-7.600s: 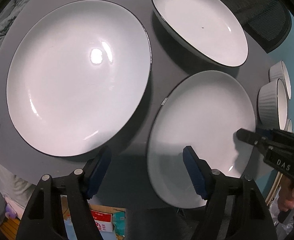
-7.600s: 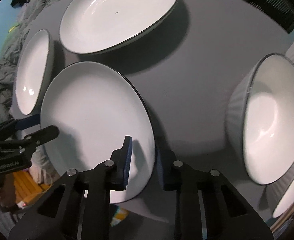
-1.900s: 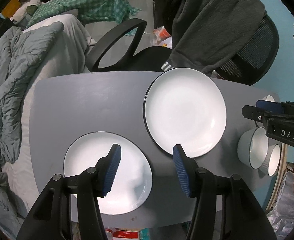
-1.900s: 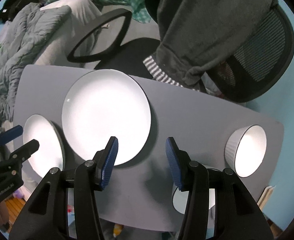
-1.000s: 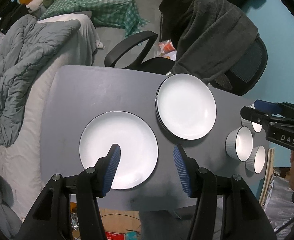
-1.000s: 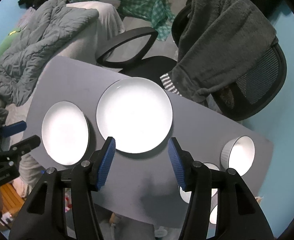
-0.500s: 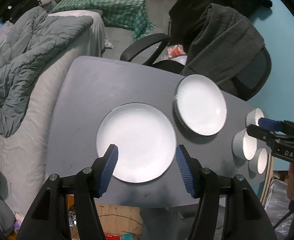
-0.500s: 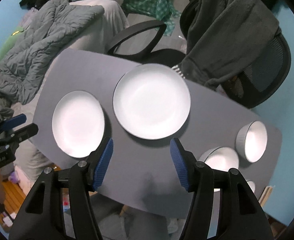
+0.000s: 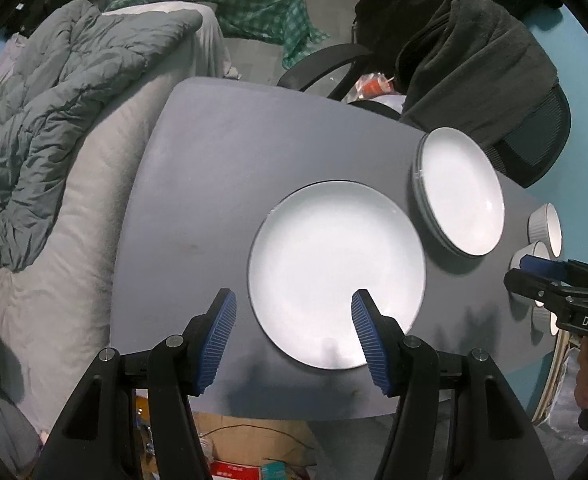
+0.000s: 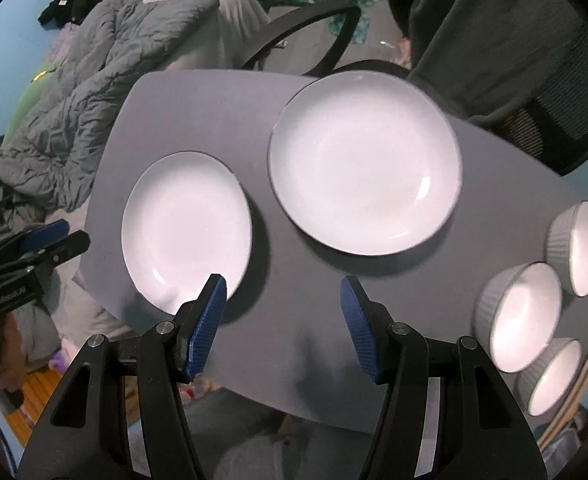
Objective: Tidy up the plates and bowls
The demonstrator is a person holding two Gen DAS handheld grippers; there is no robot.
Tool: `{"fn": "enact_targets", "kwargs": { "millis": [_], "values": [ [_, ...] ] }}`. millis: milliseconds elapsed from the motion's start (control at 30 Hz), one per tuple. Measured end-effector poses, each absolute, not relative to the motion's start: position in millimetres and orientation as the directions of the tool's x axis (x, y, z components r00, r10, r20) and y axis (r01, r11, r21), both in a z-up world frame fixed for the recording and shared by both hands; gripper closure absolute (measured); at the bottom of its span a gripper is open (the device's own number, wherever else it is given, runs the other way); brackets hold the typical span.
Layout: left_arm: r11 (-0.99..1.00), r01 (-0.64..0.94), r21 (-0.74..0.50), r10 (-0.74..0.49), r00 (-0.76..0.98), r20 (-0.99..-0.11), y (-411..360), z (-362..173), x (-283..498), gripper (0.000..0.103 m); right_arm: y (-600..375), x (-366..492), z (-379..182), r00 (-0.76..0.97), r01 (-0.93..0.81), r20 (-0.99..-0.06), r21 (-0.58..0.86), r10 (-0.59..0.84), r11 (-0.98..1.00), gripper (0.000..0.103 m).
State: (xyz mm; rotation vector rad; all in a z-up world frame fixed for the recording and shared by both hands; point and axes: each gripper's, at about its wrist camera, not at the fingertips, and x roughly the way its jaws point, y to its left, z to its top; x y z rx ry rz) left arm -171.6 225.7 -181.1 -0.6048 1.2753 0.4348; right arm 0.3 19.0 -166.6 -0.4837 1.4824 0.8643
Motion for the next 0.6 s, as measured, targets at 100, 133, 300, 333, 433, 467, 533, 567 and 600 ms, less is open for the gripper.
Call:
{"fn": "enact_targets", "kwargs": {
  "millis": [100,133,300,333,433,467,533,567,600],
  "values": [
    [0.777,-0.606,-0.173,-0.030,0.239,-0.971,236,-194,-173,0.042,25,-2,-180,-0.151,-0.737,-0.966,0.252,0.211,0.627,0.045],
    [0.780,-0.603,-0.168,-0.032,0.230,-0.973,240,-200,-173,0.042,27,-3,-185,-0.158,-0.733,-0.965,0.257,0.211,0.630,0.045],
    [0.806,-0.574,-0.145,-0.028,0.207,-0.978,251,-222,-169,0.042,38,-7,-204,-0.157,-0.745,-0.964,0.257,0.213,0.616,0.045],
    [0.811,-0.567,-0.147,-0.033,0.207,-0.978,253,-226,-168,0.042,41,-9,-208,-0.159,-0.750,-0.964,0.258,0.213,0.609,0.045],
    [0.820,-0.550,-0.155,-0.045,0.208,-0.977,258,-237,-165,0.042,47,-12,-218,-0.180,-0.753,-0.960,0.276,0.217,0.597,0.045],
    [0.821,-0.548,-0.161,-0.050,0.211,-0.976,259,-240,-164,0.042,49,-13,-222,-0.191,-0.751,-0.956,0.288,0.221,0.594,0.045],
    [0.816,-0.551,-0.172,-0.067,0.205,-0.977,262,-249,-163,0.042,50,-14,-229,-0.205,-0.746,-0.953,0.299,0.221,0.595,0.045],
    [0.812,-0.554,-0.183,-0.080,0.205,-0.975,264,-253,-162,0.042,51,-14,-234,-0.214,-0.742,-0.951,0.306,0.223,0.596,0.045],
    [0.807,-0.557,-0.198,-0.093,0.211,-0.973,265,-256,-162,0.042,51,-14,-238,-0.217,-0.740,-0.951,0.307,0.220,0.599,0.045]
  ]
}}
